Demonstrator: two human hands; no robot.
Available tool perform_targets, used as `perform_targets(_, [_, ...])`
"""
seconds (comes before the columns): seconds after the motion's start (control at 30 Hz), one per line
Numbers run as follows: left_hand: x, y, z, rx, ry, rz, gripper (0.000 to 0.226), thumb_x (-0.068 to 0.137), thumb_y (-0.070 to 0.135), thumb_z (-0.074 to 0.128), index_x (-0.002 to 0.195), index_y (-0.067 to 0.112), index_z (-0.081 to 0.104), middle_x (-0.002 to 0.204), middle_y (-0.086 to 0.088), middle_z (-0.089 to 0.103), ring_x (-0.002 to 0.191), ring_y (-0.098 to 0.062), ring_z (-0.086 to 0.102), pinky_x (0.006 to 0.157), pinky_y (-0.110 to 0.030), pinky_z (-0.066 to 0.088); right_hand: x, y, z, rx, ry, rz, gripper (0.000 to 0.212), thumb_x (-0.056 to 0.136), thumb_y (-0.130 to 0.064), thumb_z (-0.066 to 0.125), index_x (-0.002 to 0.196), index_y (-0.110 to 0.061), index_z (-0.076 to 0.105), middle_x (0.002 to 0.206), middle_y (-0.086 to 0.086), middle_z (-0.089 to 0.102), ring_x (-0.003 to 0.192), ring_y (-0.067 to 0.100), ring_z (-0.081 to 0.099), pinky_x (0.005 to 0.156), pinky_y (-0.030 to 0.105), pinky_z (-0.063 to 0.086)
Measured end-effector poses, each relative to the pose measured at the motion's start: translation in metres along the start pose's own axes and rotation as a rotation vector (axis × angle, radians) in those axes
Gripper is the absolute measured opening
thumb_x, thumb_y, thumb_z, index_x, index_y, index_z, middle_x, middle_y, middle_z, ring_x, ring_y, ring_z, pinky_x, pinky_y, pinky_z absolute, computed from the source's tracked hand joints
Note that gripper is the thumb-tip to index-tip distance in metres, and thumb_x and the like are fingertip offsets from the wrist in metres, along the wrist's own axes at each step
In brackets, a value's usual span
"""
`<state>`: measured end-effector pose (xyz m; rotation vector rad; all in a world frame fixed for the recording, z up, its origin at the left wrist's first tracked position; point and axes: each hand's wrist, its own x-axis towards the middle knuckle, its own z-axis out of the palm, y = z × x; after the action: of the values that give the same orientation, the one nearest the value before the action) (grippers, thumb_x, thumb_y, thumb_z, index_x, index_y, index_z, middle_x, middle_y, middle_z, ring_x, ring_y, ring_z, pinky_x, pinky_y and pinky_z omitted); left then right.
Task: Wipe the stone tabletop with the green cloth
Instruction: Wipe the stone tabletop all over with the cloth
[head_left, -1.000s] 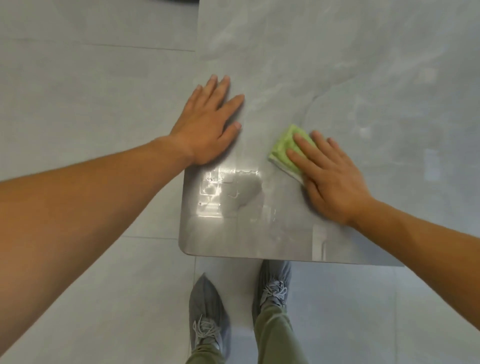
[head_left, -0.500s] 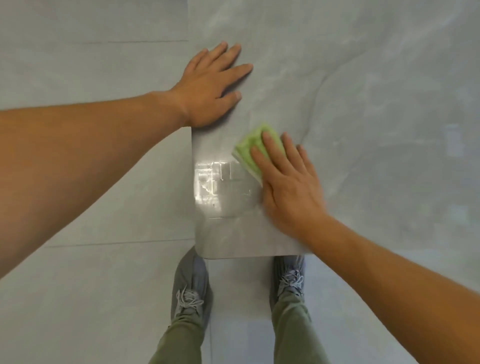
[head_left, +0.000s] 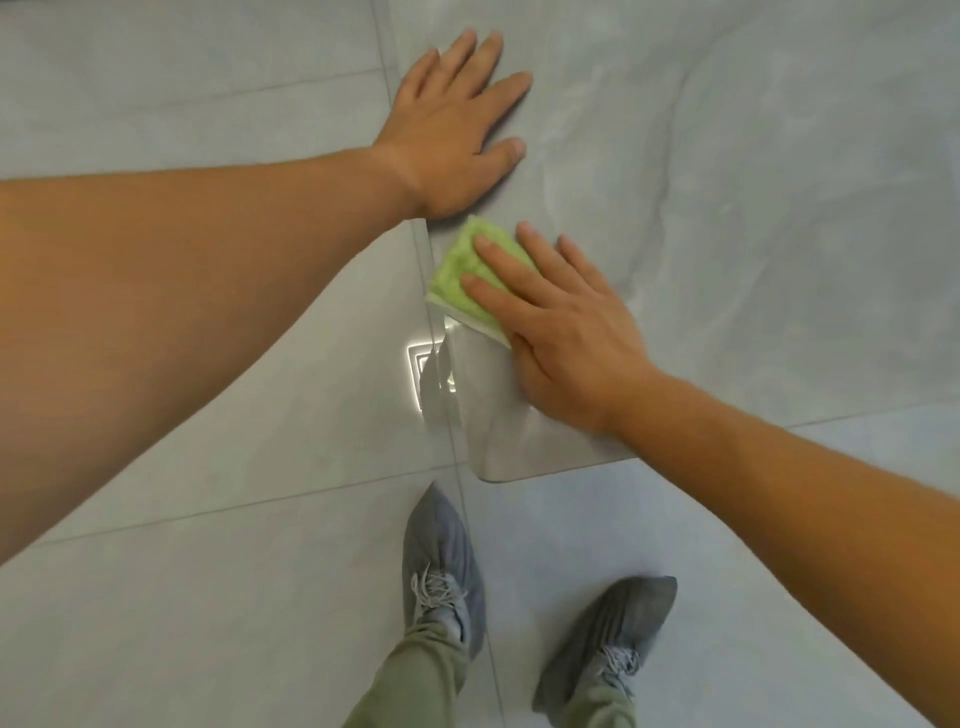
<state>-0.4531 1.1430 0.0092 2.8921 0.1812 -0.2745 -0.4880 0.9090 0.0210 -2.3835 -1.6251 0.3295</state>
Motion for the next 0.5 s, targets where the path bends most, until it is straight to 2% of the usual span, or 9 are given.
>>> perform_targets(0.03, [0.0, 0.001, 0.0, -0.002, 0.004, -0.008, 0.069, 0.094, 0.057, 0.026, 0.157, 0.03, 0.02, 0.168, -0.006, 0.002, 0.154, -0.024, -0.005, 0.123, -0.044, -0.004, -0.004, -0.007, 0.005, 0.008, 0.013, 0.002, 0.059, 0.094, -0.015, 0.047, 0.151, -0.026, 0.038, 0.163, -0.002, 0.024, 0.151, 0.034, 0.015, 0.122, 0.052, 0.012])
perform_targets(0.13, [0.002, 0.01, 0.003, 0.011, 0.002, -0.032, 0.068, 0.094, 0.053, 0.026, 0.156, 0.027, 0.019, 0.168, -0.008, 0.001, 0.154, -0.027, -0.006, 0.123, -0.046, -0.005, -0.052, -0.005, 0.011, -0.04, -0.072, -0.227, 0.057, 0.097, -0.018, 0.043, 0.153, -0.025, 0.034, 0.164, 0.0, 0.021, 0.152, 0.033, 0.009, 0.121, 0.053, 0.013])
perform_targets(0.2, [0.002, 0.017, 0.003, 0.018, 0.009, -0.058, 0.066, 0.095, 0.048, 0.024, 0.156, 0.024, 0.017, 0.168, -0.011, 0.0, 0.154, -0.029, -0.007, 0.123, -0.048, -0.006, -0.082, 0.015, 0.001, -0.042, -0.109, -0.276, 0.055, 0.099, -0.021, 0.042, 0.153, -0.024, 0.033, 0.164, 0.001, 0.02, 0.152, 0.033, 0.009, 0.121, 0.054, 0.015])
perform_targets(0.27, [-0.002, 0.024, 0.003, 0.008, 0.02, -0.085, 0.064, 0.096, 0.043, 0.024, 0.156, 0.023, 0.017, 0.167, -0.012, 0.0, 0.154, -0.031, -0.007, 0.123, -0.05, -0.007, -0.098, 0.041, -0.007, -0.061, -0.08, -0.14, 0.055, 0.097, -0.021, 0.043, 0.152, -0.022, 0.035, 0.163, 0.004, 0.022, 0.151, 0.035, 0.013, 0.12, 0.055, 0.017])
perform_targets(0.37, [-0.009, 0.037, 0.006, -0.016, 0.019, -0.051, 0.061, 0.095, 0.039, 0.027, 0.154, 0.024, 0.022, 0.167, -0.013, 0.004, 0.154, -0.031, -0.004, 0.122, -0.053, -0.007, -0.104, 0.07, -0.019, -0.02, 0.083, 0.306, 0.058, 0.093, -0.018, 0.041, 0.151, -0.021, 0.038, 0.161, 0.006, 0.026, 0.149, 0.038, 0.02, 0.12, 0.054, 0.016])
perform_targets(0.43, [-0.013, 0.043, 0.006, -0.038, 0.028, -0.033, 0.058, 0.095, 0.036, 0.029, 0.152, 0.025, 0.028, 0.166, -0.012, 0.01, 0.154, -0.031, 0.001, 0.122, -0.053, -0.006, -0.094, 0.052, -0.016, 0.029, 0.189, 0.563, 0.061, 0.09, -0.018, 0.039, 0.151, -0.02, 0.038, 0.162, 0.007, 0.025, 0.149, 0.039, 0.02, 0.12, 0.055, 0.016])
perform_targets(0.47, [-0.014, 0.044, 0.005, -0.051, 0.033, -0.043, 0.057, 0.095, 0.035, 0.031, 0.151, 0.025, 0.03, 0.166, -0.012, 0.012, 0.153, -0.031, 0.002, 0.122, -0.053, -0.005, -0.09, 0.035, -0.009, 0.038, 0.195, 0.591, 0.064, 0.087, -0.017, 0.042, 0.151, -0.019, 0.038, 0.163, 0.008, 0.023, 0.149, 0.04, 0.019, 0.12, 0.055, 0.017])
perform_targets(0.5, [-0.015, 0.046, 0.005, -0.063, 0.035, -0.058, 0.056, 0.095, 0.035, 0.032, 0.151, 0.026, 0.031, 0.166, -0.011, 0.012, 0.153, -0.031, 0.003, 0.122, -0.053, -0.005, -0.09, 0.016, -0.001, 0.034, 0.158, 0.527, 0.067, 0.086, -0.016, 0.045, 0.152, -0.02, 0.036, 0.163, 0.008, 0.021, 0.149, 0.04, 0.017, 0.12, 0.055, 0.018])
